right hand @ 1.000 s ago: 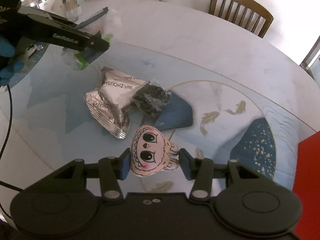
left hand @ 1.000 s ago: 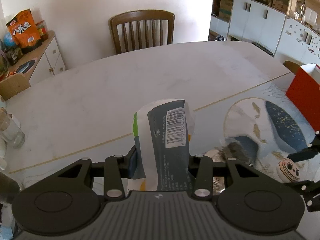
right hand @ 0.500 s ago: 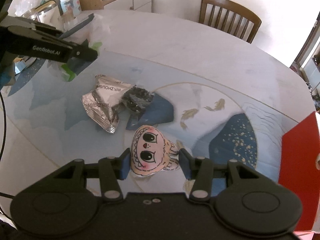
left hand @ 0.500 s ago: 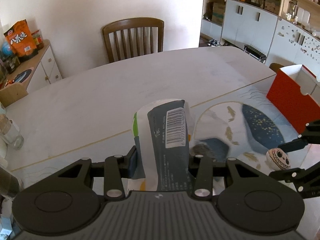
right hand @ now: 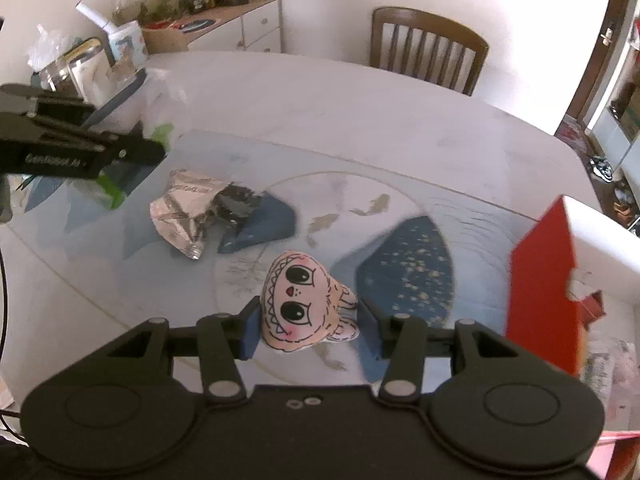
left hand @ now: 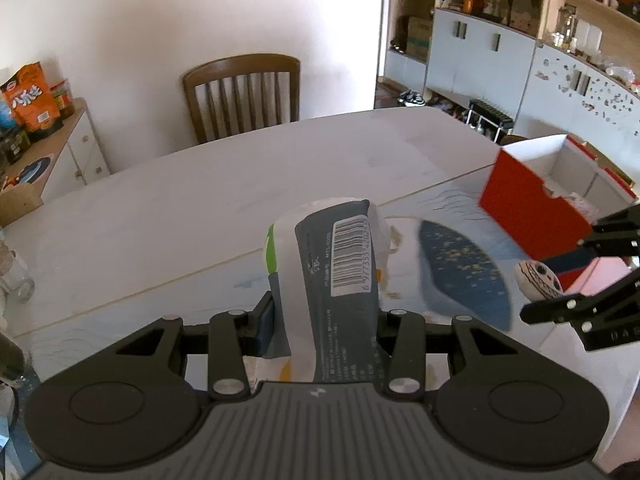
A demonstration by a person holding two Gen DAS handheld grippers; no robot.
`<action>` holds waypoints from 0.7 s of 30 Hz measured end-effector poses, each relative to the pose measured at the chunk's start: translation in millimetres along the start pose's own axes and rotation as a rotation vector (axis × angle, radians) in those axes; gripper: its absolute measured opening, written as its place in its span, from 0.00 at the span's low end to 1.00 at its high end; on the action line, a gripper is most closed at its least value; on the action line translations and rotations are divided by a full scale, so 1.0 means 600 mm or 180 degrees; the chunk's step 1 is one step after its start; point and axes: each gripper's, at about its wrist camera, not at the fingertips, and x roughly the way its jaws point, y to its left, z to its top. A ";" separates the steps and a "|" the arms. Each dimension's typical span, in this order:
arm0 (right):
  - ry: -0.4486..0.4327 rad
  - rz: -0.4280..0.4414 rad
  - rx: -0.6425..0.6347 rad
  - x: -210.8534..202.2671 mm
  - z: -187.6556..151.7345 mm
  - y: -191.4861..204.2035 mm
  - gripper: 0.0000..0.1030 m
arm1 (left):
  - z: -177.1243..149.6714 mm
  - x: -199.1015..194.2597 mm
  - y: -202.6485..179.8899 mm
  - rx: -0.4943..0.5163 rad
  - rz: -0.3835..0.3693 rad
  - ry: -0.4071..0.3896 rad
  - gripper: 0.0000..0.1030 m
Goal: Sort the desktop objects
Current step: 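Lift the snack bag and pink plush with both tools toward the red box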
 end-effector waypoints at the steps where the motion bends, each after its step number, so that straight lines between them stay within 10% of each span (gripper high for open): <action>1: -0.0014 -0.0003 0.0004 -0.007 -0.003 -0.006 0.47 | 0.002 -0.003 -0.010 0.0016 -0.0015 -0.0001 0.40; 21: -0.0192 -0.0211 0.0236 -0.109 -0.055 -0.161 0.47 | 0.056 0.020 -0.179 0.0305 -0.0280 0.0022 0.40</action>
